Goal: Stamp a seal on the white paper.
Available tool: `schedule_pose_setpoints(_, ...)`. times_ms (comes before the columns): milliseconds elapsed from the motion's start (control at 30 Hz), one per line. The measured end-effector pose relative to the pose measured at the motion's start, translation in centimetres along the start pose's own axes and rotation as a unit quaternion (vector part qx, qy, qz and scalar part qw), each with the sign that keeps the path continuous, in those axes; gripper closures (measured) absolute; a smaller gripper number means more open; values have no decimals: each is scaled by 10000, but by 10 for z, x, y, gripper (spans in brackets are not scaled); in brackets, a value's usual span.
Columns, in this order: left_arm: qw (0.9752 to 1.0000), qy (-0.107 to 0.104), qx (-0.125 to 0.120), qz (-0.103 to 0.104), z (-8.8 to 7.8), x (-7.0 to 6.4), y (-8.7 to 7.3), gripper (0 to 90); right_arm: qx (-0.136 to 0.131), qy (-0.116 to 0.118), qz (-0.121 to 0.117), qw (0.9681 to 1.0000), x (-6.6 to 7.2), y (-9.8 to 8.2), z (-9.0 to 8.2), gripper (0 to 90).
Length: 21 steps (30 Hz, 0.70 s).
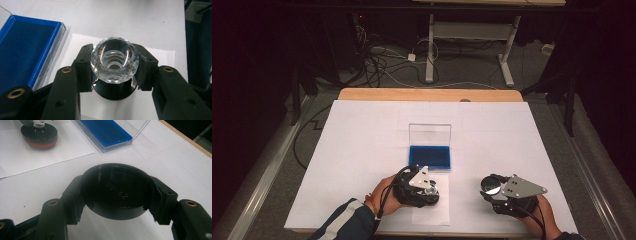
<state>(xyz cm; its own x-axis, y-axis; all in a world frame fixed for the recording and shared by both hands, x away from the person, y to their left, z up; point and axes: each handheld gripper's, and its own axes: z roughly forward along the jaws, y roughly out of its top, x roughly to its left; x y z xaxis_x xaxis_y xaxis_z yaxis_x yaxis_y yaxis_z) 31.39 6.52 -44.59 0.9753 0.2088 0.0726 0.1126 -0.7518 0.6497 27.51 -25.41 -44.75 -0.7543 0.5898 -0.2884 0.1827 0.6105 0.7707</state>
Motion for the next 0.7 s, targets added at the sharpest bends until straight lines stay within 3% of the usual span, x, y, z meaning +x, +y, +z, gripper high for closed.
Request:
schedule_pose_setpoints(367, 10000, 3, 13, 26, 4, 1, -3, 541, 2, 8, -7, 10000, 0, 0, 0, 382)
schedule_pose_setpoints(700, 9999, -80, -4, -83, 5, 3, -5, 541, 13, 1, -14, 10000, 1, 0, 0, 382)
